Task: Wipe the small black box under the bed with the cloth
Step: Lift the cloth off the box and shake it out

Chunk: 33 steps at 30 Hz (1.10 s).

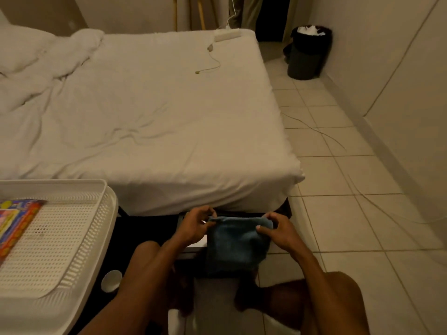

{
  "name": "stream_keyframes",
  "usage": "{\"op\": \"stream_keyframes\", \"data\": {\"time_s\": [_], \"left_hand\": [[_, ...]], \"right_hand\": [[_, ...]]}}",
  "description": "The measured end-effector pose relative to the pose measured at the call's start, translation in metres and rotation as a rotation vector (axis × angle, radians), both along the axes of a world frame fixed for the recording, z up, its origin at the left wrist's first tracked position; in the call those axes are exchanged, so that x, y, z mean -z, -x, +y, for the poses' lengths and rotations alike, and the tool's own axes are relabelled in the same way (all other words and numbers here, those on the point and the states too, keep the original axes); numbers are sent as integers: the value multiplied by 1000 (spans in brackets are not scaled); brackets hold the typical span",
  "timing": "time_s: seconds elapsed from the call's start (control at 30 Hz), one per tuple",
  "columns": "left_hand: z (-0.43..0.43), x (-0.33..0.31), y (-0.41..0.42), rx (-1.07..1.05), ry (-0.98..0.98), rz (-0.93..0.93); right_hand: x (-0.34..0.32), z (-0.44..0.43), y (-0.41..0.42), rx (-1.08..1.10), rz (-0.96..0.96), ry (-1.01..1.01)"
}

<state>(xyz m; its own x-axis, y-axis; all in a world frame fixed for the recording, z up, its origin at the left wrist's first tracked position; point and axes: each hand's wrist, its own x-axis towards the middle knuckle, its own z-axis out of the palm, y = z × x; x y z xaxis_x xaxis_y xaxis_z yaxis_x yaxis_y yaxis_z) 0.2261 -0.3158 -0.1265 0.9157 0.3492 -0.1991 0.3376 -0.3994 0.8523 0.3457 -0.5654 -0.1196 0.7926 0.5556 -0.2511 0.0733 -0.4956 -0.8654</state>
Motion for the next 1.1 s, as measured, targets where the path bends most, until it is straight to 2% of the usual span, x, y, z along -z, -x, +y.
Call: {"op": "stream_keyframes", "data": {"time_s": [0.37,0.5,0.7,0.87,1.1], "left_hand": [[6,-48,14,110,-176,-28],[6,-71,21,102,-159,-3],[9,-120,29,63,-171,-52],[10,-179,33,93,-337,-166],[13,-244,51,93,-448,-267]], "right_hand": [[-56,-10,8,-352,-66,239],[-72,-8,12,-365,-93,267],[-115,-1,15,-381,-245,310],[-154,4,16,-359,-320,291],[-216,16,27,-344,-440,281]]}}
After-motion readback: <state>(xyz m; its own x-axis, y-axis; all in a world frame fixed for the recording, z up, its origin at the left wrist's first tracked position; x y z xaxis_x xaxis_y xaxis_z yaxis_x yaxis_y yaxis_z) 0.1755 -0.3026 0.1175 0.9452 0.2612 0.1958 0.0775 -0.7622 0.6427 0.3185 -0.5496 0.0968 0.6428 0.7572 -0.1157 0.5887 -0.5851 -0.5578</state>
